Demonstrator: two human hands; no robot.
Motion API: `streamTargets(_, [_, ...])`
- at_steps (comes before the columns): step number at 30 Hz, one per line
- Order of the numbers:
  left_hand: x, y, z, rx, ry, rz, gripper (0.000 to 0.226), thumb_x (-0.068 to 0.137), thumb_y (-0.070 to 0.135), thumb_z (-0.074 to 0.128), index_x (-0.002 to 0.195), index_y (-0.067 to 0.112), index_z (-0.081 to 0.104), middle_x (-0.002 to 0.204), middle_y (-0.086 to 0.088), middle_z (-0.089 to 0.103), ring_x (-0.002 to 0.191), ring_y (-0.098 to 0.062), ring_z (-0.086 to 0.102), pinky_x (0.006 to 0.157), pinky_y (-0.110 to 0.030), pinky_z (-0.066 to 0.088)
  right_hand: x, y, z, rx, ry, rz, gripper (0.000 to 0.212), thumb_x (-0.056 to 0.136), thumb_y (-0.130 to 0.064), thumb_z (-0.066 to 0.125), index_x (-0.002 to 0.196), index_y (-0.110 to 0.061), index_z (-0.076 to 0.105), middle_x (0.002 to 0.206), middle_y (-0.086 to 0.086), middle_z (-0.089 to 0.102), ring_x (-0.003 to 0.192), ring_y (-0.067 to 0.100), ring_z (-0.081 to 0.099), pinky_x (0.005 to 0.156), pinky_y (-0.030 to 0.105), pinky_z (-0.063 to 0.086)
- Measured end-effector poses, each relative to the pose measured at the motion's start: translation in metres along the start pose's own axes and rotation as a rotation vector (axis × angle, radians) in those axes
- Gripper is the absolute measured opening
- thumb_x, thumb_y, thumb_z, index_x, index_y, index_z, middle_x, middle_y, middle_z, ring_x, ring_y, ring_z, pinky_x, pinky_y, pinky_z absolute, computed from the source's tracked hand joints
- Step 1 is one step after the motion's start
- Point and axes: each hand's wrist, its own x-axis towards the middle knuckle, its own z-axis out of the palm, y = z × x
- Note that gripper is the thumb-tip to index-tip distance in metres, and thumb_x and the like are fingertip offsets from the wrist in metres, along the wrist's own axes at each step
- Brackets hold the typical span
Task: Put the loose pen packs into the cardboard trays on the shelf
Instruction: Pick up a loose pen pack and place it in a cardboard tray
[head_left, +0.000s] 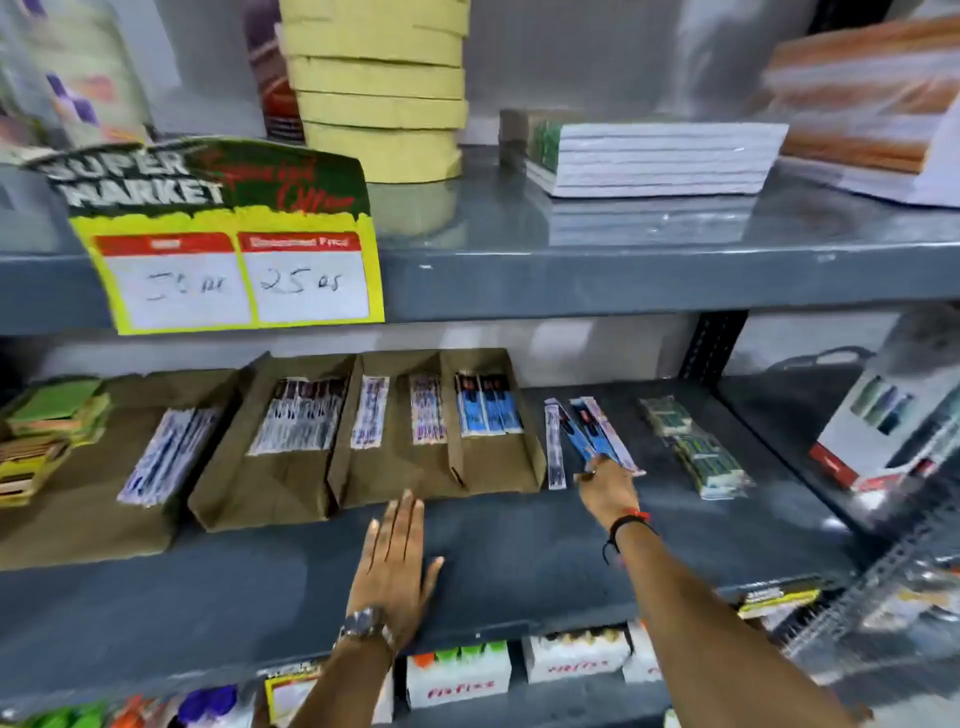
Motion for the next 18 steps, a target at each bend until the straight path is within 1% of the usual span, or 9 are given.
streamTargets(2, [0.006, -0.005, 0.001, -0.046, -0.033, -0.031, 0.076, 0.092, 0.046, -0.001, 0.119, -0.004, 0.050, 0.124, -0.021, 0.058, 0.123, -0.029, 0.033, 0.111, -0.023, -0.008, 0.009, -0.004, 0.005, 0.019, -0.032, 0.047, 0.026, 0.087, -0.010, 0.055, 0.106, 0.008, 0.060, 0.114, 0.027, 0.065, 0.113, 0.036, 0.059, 0.093, 0.037, 0.048])
streamTargets(5, [0.014, -0.008, 0.008, -0.010, -0.081, -0.051, 0.080, 0.092, 0.046, -0.003, 0.115, -0.005, 0.054, 0.119, -0.021, 0.062, 0.110, -0.034, 0.058, 0.110, -0.022, -0.010, 0.018, -0.011, 0.013, 0.017, -0.052, 0.063, 0.019, 0.087, -0.013, 0.058, 0.085, 0.006, 0.061, 0.102, 0.027, 0.065, 0.111, 0.037, 0.060, 0.089, 0.038, 0.049])
streamTargets(7, [0.019, -0.009, 0.006, -0.013, -0.101, -0.052, 0.078, 0.092, 0.044, -0.003, 0.113, -0.003, 0.057, 0.118, -0.018, 0.064, 0.105, -0.031, 0.063, 0.110, -0.022, -0.010, 0.020, -0.013, 0.020, 0.003, -0.041, 0.053, 0.021, 0.087, -0.014, 0.058, 0.087, 0.006, 0.061, 0.108, 0.029, 0.065, 0.106, 0.038, 0.061, 0.084, 0.040, 0.050])
streamTargets(9, [0.022, -0.013, 0.012, -0.075, -0.077, -0.069, 0.064, 0.094, 0.042, 0.008, 0.126, 0.001, 0.045, 0.136, -0.018, 0.048, 0.123, -0.025, 0.050, 0.114, -0.025, -0.007, 0.021, -0.014, 0.022, 0.001, -0.040, 0.055, 0.021, 0.087, -0.013, 0.057, 0.069, -0.004, 0.053, 0.109, 0.028, 0.066, 0.091, 0.035, 0.063, 0.072, 0.039, 0.049])
streamTargets(11, [0.023, -0.019, 0.024, -0.120, -0.112, -0.055, 0.054, 0.094, 0.039, 0.025, 0.139, 0.009, 0.020, 0.154, -0.010, 0.013, 0.140, -0.019, 0.018, 0.116, -0.031, -0.004, 0.026, -0.012, 0.025, 0.035, -0.041, 0.068, 0.027, 0.083, -0.006, 0.059, 0.061, -0.007, 0.043, 0.101, 0.027, 0.068, 0.078, 0.031, 0.058, 0.061, 0.030, 0.041])
streamTargets(12, [0.023, -0.022, 0.028, -0.160, -0.123, -0.060, 0.055, 0.094, 0.037, 0.029, 0.141, 0.012, 0.014, 0.155, -0.007, 0.005, 0.142, -0.018, 0.010, 0.116, -0.033, -0.002, 0.027, -0.011, 0.024, 0.049, -0.047, 0.074, 0.026, 0.081, -0.002, 0.059, 0.061, -0.006, 0.043, 0.096, 0.026, 0.067, 0.077, 0.031, 0.058, 0.059, 0.028, 0.040])
streamTargets(14, [0.025, -0.023, 0.031, -0.159, -0.114, -0.059, 0.056, 0.094, 0.037, 0.030, 0.141, 0.014, 0.012, 0.155, -0.006, 0.002, 0.142, -0.017, 0.007, 0.116, -0.033, -0.001, 0.029, -0.010, 0.021, 0.081, -0.062, 0.085, 0.019, 0.078, 0.002, 0.057, 0.062, -0.003, 0.047, 0.080, 0.021, 0.061, 0.074, 0.029, 0.055, 0.052, 0.026, 0.038])
streamTargets(16, [0.025, -0.022, 0.030, -0.160, -0.101, -0.066, 0.056, 0.094, 0.037, 0.030, 0.141, 0.014, 0.011, 0.155, -0.005, 0.001, 0.142, -0.017, 0.006, 0.116, -0.033, -0.002, 0.031, -0.012, 0.013, 0.115, -0.028, 0.070, 0.016, 0.076, 0.004, 0.054, 0.061, 0.001, 0.053, 0.071, 0.022, 0.061, 0.076, 0.033, 0.059, 0.052, 0.024, 0.036])
streamTargets(18, [0.024, -0.021, 0.029, -0.142, -0.103, -0.069, 0.056, 0.094, 0.037, 0.028, 0.141, 0.015, 0.010, 0.155, -0.004, 0.001, 0.142, -0.017, 0.005, 0.116, -0.033, -0.003, 0.032, -0.015, -0.001, 0.157, 0.068, 0.029, 0.015, 0.077, 0.005, 0.051, 0.074, 0.008, 0.066, 0.087, 0.028, 0.070, 0.091, 0.039, 0.064, 0.064, 0.027, 0.043])
